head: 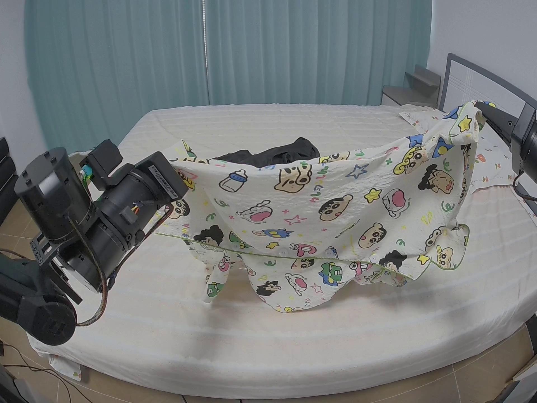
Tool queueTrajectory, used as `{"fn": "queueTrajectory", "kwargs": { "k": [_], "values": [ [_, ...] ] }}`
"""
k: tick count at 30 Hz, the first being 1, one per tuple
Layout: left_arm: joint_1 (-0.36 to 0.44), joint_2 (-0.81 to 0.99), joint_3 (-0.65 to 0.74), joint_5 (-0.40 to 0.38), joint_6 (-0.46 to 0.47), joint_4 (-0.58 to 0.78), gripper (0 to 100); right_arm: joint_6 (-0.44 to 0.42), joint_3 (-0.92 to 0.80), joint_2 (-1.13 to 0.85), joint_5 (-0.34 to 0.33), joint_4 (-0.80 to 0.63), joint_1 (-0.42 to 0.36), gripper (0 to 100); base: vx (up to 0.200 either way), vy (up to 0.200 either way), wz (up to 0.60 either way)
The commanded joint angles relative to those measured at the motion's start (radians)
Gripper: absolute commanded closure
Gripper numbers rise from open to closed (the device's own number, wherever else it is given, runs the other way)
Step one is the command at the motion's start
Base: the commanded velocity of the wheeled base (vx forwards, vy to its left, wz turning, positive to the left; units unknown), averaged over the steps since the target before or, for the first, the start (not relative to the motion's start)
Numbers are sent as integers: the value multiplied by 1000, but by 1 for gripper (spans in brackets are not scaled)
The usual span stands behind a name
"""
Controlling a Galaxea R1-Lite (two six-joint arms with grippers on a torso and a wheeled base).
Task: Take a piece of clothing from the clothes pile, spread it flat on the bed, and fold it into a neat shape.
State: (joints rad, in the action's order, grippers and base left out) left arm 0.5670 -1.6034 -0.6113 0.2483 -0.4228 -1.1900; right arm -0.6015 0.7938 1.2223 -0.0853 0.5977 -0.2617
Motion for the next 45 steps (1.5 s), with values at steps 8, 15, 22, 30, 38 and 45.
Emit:
{"fn": "queueTrajectory", "kwargs": {
  "k": [8, 15, 22, 30, 38, 45],
  "values": [
    [30, -23, -15, 2, -1, -2, 100, 0, -5, 6, -1, -2, 13, 100, 0, -200, 0],
    [47, -58, -39, 3, 1, -2, 100, -1, -7, 17, -1, 1, 13, 100, 0, -200, 0],
    [50, -66, -48, 5, 1, -2, 100, 0, -5, 17, -1, 2, 29, 100, 0, -200, 0],
    [63, -64, -47, 6, 2, -2, 100, 0, -5, 13, -2, 2, 48, 100, 0, -200, 0],
    [65, -56, -41, 9, 4, -2, 100, 0, -5, 3, -2, 2, 52, 100, 0, -200, 0],
    [68, -46, -36, 12, 4, -2, 100, -1, -7, -1, -4, 4, 64, 100, 0, -200, 0]
  ]
}}
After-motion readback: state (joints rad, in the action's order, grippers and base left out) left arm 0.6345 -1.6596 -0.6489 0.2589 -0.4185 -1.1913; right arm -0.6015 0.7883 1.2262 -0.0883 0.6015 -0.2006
